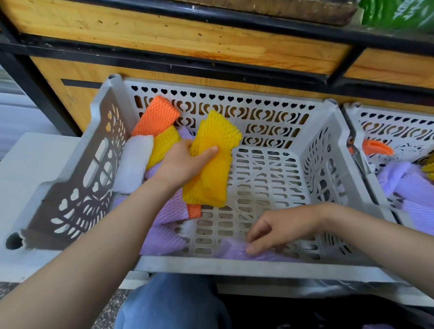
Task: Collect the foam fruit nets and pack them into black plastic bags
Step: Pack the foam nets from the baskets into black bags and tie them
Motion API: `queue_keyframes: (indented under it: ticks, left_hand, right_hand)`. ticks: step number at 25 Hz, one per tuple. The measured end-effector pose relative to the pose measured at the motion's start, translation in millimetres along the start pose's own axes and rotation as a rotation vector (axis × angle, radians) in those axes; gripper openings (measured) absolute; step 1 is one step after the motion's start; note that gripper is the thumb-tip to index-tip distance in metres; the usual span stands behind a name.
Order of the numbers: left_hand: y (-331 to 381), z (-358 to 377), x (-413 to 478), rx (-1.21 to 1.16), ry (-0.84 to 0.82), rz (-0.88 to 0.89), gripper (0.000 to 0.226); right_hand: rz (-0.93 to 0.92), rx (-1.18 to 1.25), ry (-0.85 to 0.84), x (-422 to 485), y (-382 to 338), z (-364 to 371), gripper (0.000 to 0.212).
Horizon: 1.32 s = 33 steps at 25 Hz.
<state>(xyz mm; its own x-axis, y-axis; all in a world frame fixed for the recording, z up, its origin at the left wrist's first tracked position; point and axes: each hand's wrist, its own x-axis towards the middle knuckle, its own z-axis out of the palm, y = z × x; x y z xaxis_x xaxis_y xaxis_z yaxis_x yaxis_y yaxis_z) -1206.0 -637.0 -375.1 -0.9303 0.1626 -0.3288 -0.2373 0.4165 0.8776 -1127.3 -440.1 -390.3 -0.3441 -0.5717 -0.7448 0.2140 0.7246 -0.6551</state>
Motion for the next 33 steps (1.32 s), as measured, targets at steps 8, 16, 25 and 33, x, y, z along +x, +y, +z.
queue_keyframes:
  ticks: [8,16,25,33]
  left_hand:
    - [-3,3,-7,0.146,0.065,0.01,0.043]
    - [38,19,-63,-0.128,-0.089,0.143,0.024]
    - [77,51,-137,-0.237,-0.241,0.21,0.05]
    - [86,110,-185,-0.605,-0.621,0.437,0.05]
  right_hand:
    - [-0.313,0.089,0.837,-36,-41,-6,0.014]
    - [-0.412,0.449,1.308,-56,-62,10,0.016]
    - [-0.419,0.31,1.559,-110,-50,60,0.009]
    - [-0.518,0.697,1.186,-188,-19,139,0.057]
